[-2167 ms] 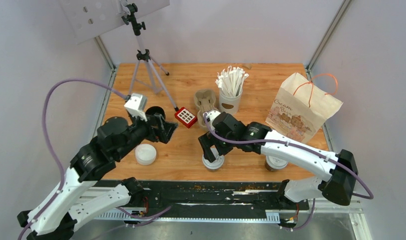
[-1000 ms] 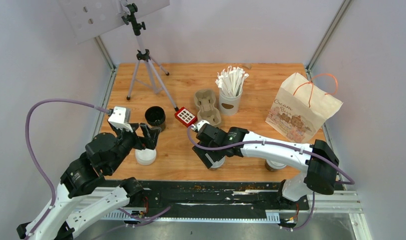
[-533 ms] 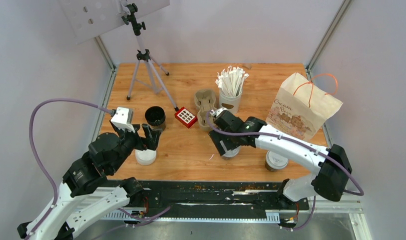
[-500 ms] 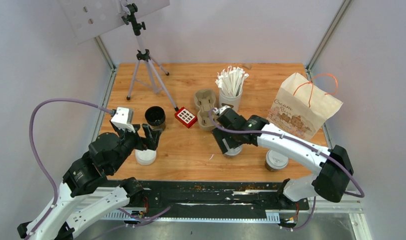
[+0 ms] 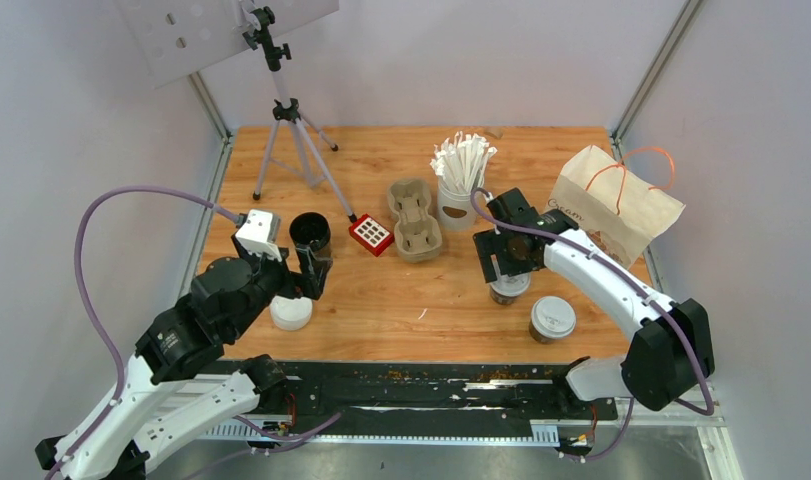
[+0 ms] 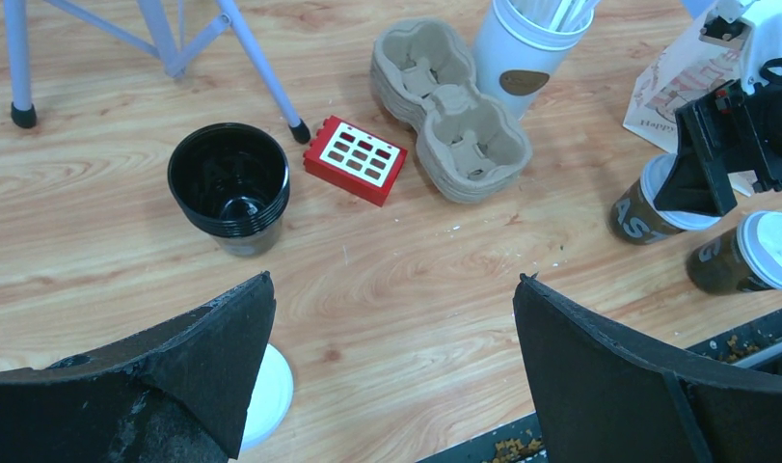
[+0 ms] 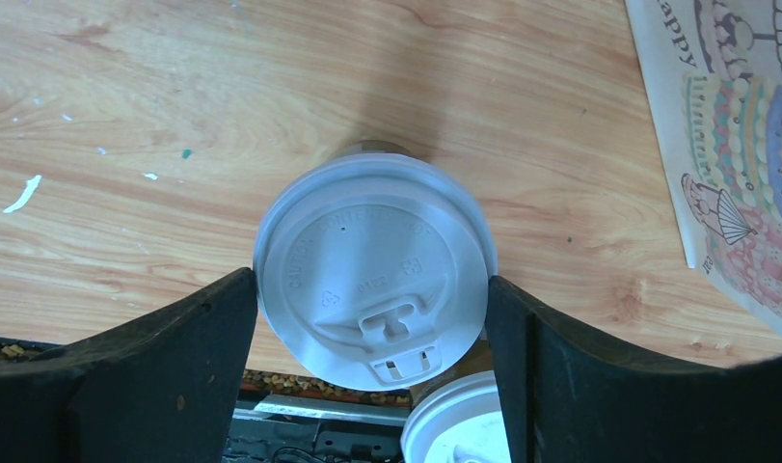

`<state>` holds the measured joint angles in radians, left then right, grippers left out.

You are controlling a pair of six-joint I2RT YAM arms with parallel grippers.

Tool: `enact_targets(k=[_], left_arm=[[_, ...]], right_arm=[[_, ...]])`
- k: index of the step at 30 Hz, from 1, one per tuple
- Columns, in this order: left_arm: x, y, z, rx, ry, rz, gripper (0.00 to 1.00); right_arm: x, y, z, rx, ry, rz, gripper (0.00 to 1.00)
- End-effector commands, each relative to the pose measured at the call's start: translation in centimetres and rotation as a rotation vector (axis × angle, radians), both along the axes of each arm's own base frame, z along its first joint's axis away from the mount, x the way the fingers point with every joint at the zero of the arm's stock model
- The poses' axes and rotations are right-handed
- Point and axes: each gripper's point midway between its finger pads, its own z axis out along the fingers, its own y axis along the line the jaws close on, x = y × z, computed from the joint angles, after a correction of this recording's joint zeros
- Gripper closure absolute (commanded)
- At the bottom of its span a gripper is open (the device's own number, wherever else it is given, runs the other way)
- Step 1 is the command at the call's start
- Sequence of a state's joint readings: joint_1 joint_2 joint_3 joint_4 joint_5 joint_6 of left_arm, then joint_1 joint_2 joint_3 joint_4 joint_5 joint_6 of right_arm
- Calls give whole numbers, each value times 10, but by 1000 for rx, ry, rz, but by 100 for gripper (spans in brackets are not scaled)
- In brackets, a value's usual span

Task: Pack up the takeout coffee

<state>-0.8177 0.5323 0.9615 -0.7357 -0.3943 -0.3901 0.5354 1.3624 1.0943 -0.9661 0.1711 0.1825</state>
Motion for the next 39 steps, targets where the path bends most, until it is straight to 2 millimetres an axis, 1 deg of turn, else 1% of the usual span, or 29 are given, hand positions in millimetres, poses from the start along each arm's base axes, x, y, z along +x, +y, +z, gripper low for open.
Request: enact_targets(k=[1, 7, 11, 13, 17, 22, 25, 32, 34, 36, 39], left_arm=[[1, -7, 15, -49, -34, -21, 0], [1, -7, 13, -47, -31, -18, 0], [2, -8, 15, -49, -32, -20, 0], [2, -8, 15, -45, -31, -20, 0], [2, -8, 14, -46, -30, -19, 0], [1, -8, 14, -49, -29, -22, 0], [0, -7, 15, -50, -30, -21, 0], [-1, -4, 12, -40, -31, -17, 0], [0, -4, 9, -30, -28, -21, 0], [0, -6, 5, -22, -24, -30, 0], [0, -9, -4, -5, -15, -45, 0]], right_arm=[[9, -6, 0, 18, -27, 12, 17], [8, -9, -13, 25, -8, 4, 16], [7, -12, -21, 22, -1, -7, 12], [6, -13, -20, 23, -5, -10, 10], [9, -12, -9, 32, -24, -15, 7], [18, -8, 17, 50, -63, -13, 1], [22, -5, 32, 67, -89, -9, 0], [23, -1, 61, 98, -108, -1, 0], [24, 1, 77, 115, -131, 2, 0], [29, 4, 100, 136, -173, 21, 0], [42, 2, 144, 137, -292, 41, 2]])
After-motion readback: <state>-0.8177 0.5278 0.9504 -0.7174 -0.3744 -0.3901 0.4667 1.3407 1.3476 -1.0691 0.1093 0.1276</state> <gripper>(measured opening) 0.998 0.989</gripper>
